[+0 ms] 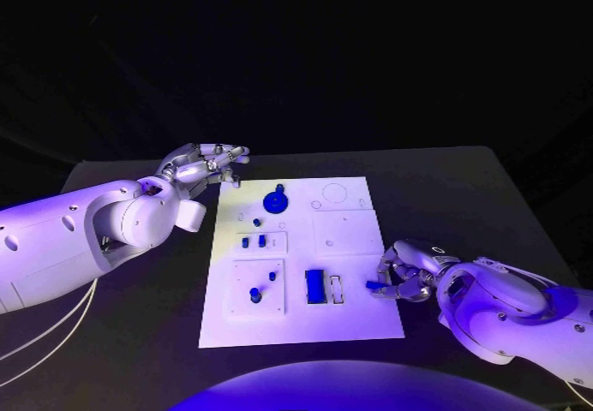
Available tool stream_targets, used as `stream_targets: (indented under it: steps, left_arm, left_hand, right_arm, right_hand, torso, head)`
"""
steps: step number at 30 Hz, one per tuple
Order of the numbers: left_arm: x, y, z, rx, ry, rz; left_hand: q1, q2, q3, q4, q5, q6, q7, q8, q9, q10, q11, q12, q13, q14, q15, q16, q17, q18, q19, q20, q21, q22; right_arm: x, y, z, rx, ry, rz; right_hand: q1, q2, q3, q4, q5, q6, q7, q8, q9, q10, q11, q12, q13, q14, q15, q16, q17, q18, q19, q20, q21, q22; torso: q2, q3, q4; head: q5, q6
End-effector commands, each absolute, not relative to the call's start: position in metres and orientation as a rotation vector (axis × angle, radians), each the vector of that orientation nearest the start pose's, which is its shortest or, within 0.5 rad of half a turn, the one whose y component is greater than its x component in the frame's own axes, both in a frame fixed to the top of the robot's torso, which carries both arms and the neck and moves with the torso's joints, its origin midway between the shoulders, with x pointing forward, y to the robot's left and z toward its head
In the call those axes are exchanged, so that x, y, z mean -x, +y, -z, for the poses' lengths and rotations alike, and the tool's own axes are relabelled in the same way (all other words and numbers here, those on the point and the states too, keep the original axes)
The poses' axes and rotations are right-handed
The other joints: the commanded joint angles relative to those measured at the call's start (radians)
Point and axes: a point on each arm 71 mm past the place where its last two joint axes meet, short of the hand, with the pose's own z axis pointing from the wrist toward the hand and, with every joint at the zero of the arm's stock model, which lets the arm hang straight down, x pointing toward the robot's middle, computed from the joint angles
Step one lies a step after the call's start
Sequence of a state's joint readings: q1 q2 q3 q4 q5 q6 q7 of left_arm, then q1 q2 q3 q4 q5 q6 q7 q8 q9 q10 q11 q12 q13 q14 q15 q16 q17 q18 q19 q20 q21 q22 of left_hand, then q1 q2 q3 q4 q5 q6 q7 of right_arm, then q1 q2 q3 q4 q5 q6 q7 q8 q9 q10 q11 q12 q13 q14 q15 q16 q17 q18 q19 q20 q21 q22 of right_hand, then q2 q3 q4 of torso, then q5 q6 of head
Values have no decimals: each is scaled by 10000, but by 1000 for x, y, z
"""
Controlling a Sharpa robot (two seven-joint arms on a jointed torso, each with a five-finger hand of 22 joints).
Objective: Assemble the parts on the task board
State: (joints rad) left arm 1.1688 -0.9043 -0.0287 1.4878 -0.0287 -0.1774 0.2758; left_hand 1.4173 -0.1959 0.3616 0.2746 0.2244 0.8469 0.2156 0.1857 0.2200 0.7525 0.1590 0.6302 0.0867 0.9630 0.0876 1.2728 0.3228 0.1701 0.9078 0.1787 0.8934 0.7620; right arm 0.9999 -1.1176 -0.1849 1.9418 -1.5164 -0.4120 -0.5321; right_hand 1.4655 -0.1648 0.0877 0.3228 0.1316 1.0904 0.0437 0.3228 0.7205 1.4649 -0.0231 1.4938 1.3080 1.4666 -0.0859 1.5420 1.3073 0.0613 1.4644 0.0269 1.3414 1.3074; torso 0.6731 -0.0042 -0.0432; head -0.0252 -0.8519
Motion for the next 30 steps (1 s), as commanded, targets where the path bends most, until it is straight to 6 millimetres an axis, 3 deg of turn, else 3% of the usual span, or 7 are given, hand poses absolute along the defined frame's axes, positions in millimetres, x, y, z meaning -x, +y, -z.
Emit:
stream_targets:
  steps: [1, 4, 10, 12, 18, 27, 30]
  left_arm:
    - [-487, 241, 197, 11607, 15675, 15267]
    - [-487, 241, 197, 11608, 15681, 15269]
    - [-487, 242, 197, 11612, 15677, 15233]
    - [-487, 241, 197, 11611, 15680, 15228]
    - [-487, 241, 198, 11606, 15695, 15235]
    - [-487, 240, 197, 11601, 15717, 15255]
    - [-487, 240, 198, 11599, 15725, 15261]
  left_hand:
    - [100, -36, -69, -2, 7, -51, 17, 36, 8, -61, -10, 18, 6, -58, 3, 46, 16, 138, 22, 53, -68, -16]
    - [100, -36, -69, -2, 7, -51, 17, 36, 8, -61, -10, 18, 6, -58, 3, 46, 16, 138, 22, 53, -68, -16]
    - [111, -29, -73, -2, 9, -54, 18, 39, 11, -66, -9, 23, 5, -59, 3, 47, 16, 138, 22, 54, -71, -17]
    - [111, -29, -73, -2, 9, -54, 18, 39, 11, -66, -9, 23, 5, -59, 3, 47, 16, 138, 22, 54, -71, -17]
    - [111, -29, -73, -2, 9, -54, 18, 39, 11, -66, -9, 23, 5, -59, 3, 47, 16, 138, 22, 54, -71, -17]
    - [111, -29, -73, -2, 9, -54, 18, 39, 11, -66, -9, 23, 5, -59, 3, 47, 16, 138, 22, 54, -71, -17]
    - [111, -29, -73, -2, 9, -54, 18, 39, 11, -66, -9, 23, 5, -59, 3, 47, 16, 138, 22, 54, -71, -17]
  right_arm:
    - [-335, -237, 282, -969, 20068, -3494]
    - [-334, -235, 280, -1311, 19942, -3715]
    - [-332, -230, 278, -2750, 19928, -5045]
    - [-332, -227, 276, -3240, 19906, -5492]
    - [-331, -215, 274, -4284, 19996, -6381]
    - [-332, -202, 277, -4906, 20372, -6804]
    - [-332, -198, 280, -4920, 20619, -6836]
  right_hand:
    - [270, 196, 1020, -374, 67, 105, -35, -55, -1257, 856, -95, 62, 2303, 871, -32, -18, 1826, -196, 336, -31, 110, 2081]
    - [131, 13, 1661, -379, 54, 162, -42, -106, -1262, 870, -106, 102, 2325, 881, -43, -1, 1873, -212, 371, -50, 192, 2103]
    - [-87, -56, 2962, -529, 60, 98, -77, -130, -1159, 900, -144, 189, 2368, 902, -75, 35, 1966, -243, 434, -83, 362, 2147]
    - [-378, -190, 3654, -706, 43, 8, -66, -74, -1010, 906, -137, 205, 2378, 903, -56, 38, 1972, -251, 445, -72, 395, 2154]
    - [-1307, -336, 4779, -1169, 5, -91, -53, 98, -666, 915, -111, 221, 2390, 910, -53, 49, 2004, -250, 446, -62, 406, 2154]
    - [-2181, -357, 5165, -1294, -27, -123, -28, 167, -490, 903, -90, 159, 2366, 899, -35, 27, 1952, -246, 442, -47, 394, 2148]
    - [-2657, -292, 5210, -1158, -32, -84, -22, 190, -449, 923, -83, 228, 2397, 912, -27, 50, 2010, -261, 469, -41, 471, 2168]
  torso:
    - [2, -2, 0]
    - [-6, 0, 0]
    - [-7, 2, -11]
    - [-5, 1, -13]
    - [4, -6, 5]
    - [0, -14, 12]
    - [5, -17, 6]
  head:
    - [-9, 12]
    - [-4, 10]
    - [83, 28]
    - [79, 28]
    - [59, 9]
    - [66, -7]
    - [33, -5]
